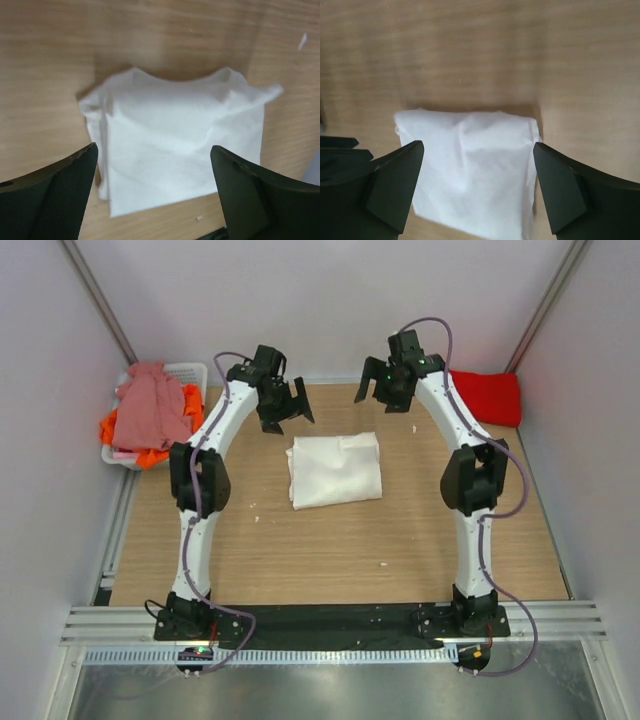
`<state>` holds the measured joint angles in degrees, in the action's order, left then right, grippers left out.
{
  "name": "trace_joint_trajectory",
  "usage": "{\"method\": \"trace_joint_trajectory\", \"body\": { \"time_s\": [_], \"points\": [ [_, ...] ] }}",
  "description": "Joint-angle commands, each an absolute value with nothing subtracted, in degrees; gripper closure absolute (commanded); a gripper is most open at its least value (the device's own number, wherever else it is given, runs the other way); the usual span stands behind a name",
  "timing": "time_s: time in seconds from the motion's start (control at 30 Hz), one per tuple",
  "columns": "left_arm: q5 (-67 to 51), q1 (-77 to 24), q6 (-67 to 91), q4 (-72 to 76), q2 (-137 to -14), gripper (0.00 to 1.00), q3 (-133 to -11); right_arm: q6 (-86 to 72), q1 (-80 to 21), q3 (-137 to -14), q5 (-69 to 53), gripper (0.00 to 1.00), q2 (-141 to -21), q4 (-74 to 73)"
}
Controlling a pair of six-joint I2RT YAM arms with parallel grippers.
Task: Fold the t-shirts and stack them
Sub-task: Fold the tshirt
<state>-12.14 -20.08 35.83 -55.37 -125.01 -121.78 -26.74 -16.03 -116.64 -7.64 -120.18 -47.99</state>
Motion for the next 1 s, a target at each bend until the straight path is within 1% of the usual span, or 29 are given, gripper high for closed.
{"method": "trace_joint_trajectory", "body": {
  "time_s": [0.0,0.07,0.1,0.13,0.17,0.2,0.23,0.27,0.3,0.33,0.37,0.43,0.47,0.5,0.53,0.57,0.6,0.7,0.83,0.93,0.97],
  "points": [
    [-17.66,-14.69,33.83,-68.94,-141.17,0.00,-143.33,-22.33,-14.07,-141.28,-6.41,0.00,-133.63,-60.88],
    [-18.63,-13.36,35.94,-71.89,-144.04,0.00,-149.31,-21.36,-13.45,-144.40,-8.69,0.00,-134.21,-59.60],
    [-17.68,-13.10,36.21,-71.81,-141.44,0.00,-147.15,-20.49,-13.19,-142.40,-10.88,0.00,-132.82,-58.11],
    [-17.14,-13.27,36.38,-67.63,-138.02,0.00,-143.39,-20.22,-12.75,-139.25,-11.86,0.00,-128.80,-53.48],
    [-16.79,-13.45,36.82,-63.59,-134.33,0.00,-138.22,-20.13,-12.57,-131.56,-12.65,0.00,-125.98,-51.00],
    [-14.96,-13.53,37.17,-59.80,-130.64,0.00,-127.81,-20.65,-12.31,-127.83,-13.44,0.00,-123.51,-48.80],
    [-13.20,-13.54,37.53,-54.81,-123.30,0.00,-123.70,-20.83,-12.13,-124.31,-14.93,0.00,-118.79,-45.13],
    [-11.62,-13.80,38.05,-53.02,-120.35,0.00,-120.27,-21.00,-12.13,-117.06,-15.99,0.00,-116.48,-43.35],
    [-10.56,-13.97,37.88,-49.69,-117.45,0.00,-115.10,-21.96,-12.13,-113.15,-16.69,0.03,-114.37,-41.50],
    [-10.63,-14.41,37.71,-48.09,-113.42,0.00,-112.87,-22.76,-12.13,-109.11,-18.61,0.05,-111.74,-37.48],
    [-10.37,-15.55,37.01,-46.68,-111.81,0.00,-111.11,-23.46,-12.22,-101.59,-19.76,0.06,-107.79,-35.61],
    [-10.37,-17.04,34.81,-45.53,-110.57,0.00,-109.78,-25.82,-12.22,-93.99,-22.22,0.12,-103.73,-30.18],
    [-10.72,-18.53,34.20,-45.61,-111.09,0.00,-110.12,-26.62,-12.22,-87.17,-23.11,0.15,-100.40,-28.32],
    [-10.98,-19.24,33.32,-45.96,-111.62,0.00,-111.08,-27.76,-12.30,-83.71,-24.68,0.25,-98.98,-26.04],
    [-10.90,-19.94,33.22,-46.49,-112.40,0.00,-111.70,-28.64,-12.39,-80.54,-26.26,0.30,-98.01,-21.06],
    [-10.90,-20.91,33.31,-46.76,-113.80,0.01,-112.23,-29.44,-12.48,-76.42,-29.67,0.36,-97.13,-19.35],
    [-10.90,-21.44,33.92,-46.84,-114.43,0.06,-112.58,-29.70,-12.65,-75.07,-30.75,0.47,-96.68,-18.03],
    [-10.55,-23.72,35.15,-45.28,-115.58,0.11,-111.80,-30.93,-12.66,-70.76,-36.37,0.62,-98.34,-13.20],
    [-9.58,-28.11,36.56,-42.81,-115.75,0.15,-108.20,-30.24,-12.57,-66.11,-36.66,0.67,-101.77,-11.78],
    [-8.70,-29.53,37.96,-40.79,-114.53,0.18,-101.62,-29.36,-11.61,-62.42,-30.95,0.69,-102.48,-13.18],
    [-8.27,-29.97,38.49,-40.17,-114.00,0.18,-96.73,-29.36,-11.34,-59.53,-29.55,0.70,-102.39,-13.27]
  ]
}}
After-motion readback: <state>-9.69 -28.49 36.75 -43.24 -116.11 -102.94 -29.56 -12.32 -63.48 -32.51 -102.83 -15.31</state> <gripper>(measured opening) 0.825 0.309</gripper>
